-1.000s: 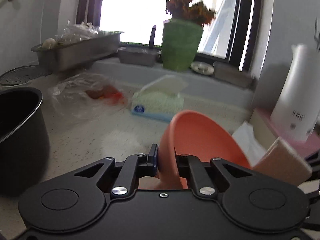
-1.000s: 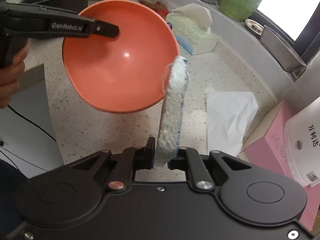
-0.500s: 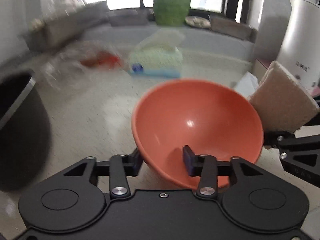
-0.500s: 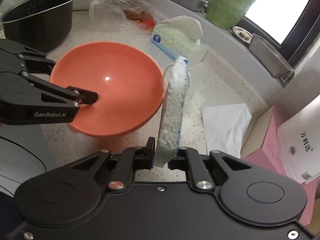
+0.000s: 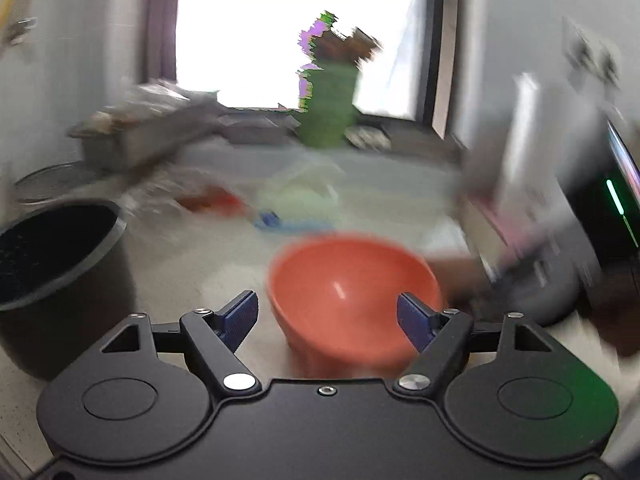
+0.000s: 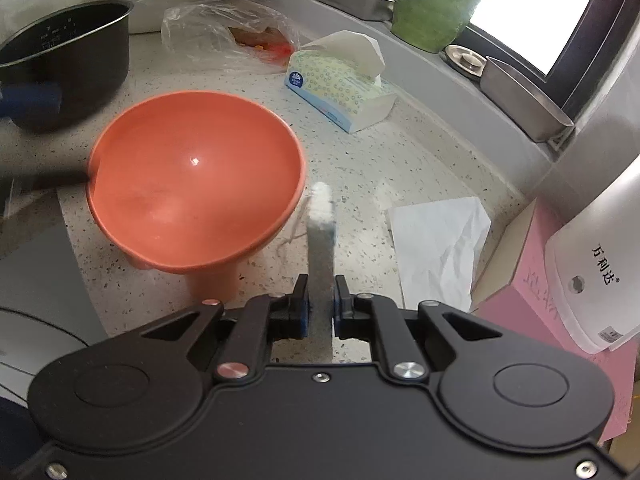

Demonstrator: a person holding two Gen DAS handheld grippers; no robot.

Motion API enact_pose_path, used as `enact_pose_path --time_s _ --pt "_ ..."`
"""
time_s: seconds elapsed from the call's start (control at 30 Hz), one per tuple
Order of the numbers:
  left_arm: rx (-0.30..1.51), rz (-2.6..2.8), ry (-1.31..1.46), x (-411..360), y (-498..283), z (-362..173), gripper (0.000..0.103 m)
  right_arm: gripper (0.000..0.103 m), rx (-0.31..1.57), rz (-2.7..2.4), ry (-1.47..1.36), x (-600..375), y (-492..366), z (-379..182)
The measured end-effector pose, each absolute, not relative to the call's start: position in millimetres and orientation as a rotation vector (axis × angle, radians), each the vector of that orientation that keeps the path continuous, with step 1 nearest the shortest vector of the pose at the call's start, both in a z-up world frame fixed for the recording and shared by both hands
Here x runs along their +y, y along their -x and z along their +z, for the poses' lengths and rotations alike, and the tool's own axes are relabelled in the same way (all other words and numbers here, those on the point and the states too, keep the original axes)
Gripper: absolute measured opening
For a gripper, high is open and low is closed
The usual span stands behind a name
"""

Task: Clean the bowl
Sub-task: 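Turn the bowl upright with the left gripper and lower it to the counter, then tilt the orange bowl by its foot with the left gripper while the right gripper's sponge wipes the foot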

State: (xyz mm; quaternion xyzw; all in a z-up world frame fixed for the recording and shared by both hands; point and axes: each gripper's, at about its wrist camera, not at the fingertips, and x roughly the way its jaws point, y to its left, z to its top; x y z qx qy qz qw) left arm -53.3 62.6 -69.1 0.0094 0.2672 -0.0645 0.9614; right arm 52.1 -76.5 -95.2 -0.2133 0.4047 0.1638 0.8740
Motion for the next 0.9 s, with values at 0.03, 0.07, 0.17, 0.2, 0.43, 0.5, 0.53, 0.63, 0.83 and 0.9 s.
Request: enact_pose_path --time_s 0.03,0.07,0.17,0.2,0.43,0.5,0.53,0.63,0.83,0.9 --pt "0.566 -0.146 -0.040 58.8 53.2 -73.1 0.075 0.012 0.848 0.345 0.449 -76.7 -52.7 -96.5" --pt "0.587 -0.158 -0.058 55.4 52.6 -76.6 0.075 0.012 0.852 0.346 0.451 -76.9 -53.4 -97.6" --pt "0.654 -0.160 -0.120 40.0 45.7 -87.2 0.075 0.012 0.865 0.351 0.447 -78.9 -54.3 -100.6" --pt "0.676 -0.164 -0.136 34.0 43.7 -91.5 0.075 0.012 0.866 0.356 0.445 -79.7 -54.1 -100.5" --pt "0.688 -0.101 -0.159 20.1 23.0 -117.6 0.075 0.013 0.858 0.398 0.461 -83.0 -50.3 -100.6" --pt "0.718 -0.074 -0.097 27.7 12.1 -127.5 0.075 0.013 0.861 0.403 0.453 -84.9 -50.5 -100.1" --pt "0.723 -0.067 -0.076 31.1 8.3 -131.2 0.075 0.013 0.862 0.404 0.450 -85.6 -50.5 -100.1" --pt "0.696 -0.091 -0.054 40.4 -2.8 -140.8 0.075 0.013 0.864 0.407 0.449 -86.4 -49.4 -101.6" --pt "0.619 -0.137 -0.041 48.4 -17.2 -152.6 0.038 0.013 0.868 0.392 0.432 -86.1 -49.8 -103.5" --pt "0.604 -0.127 -0.055 44.8 -20.0 -153.6 0.037 0.013 0.884 0.383 0.425 -86.0 -50.8 -105.3"
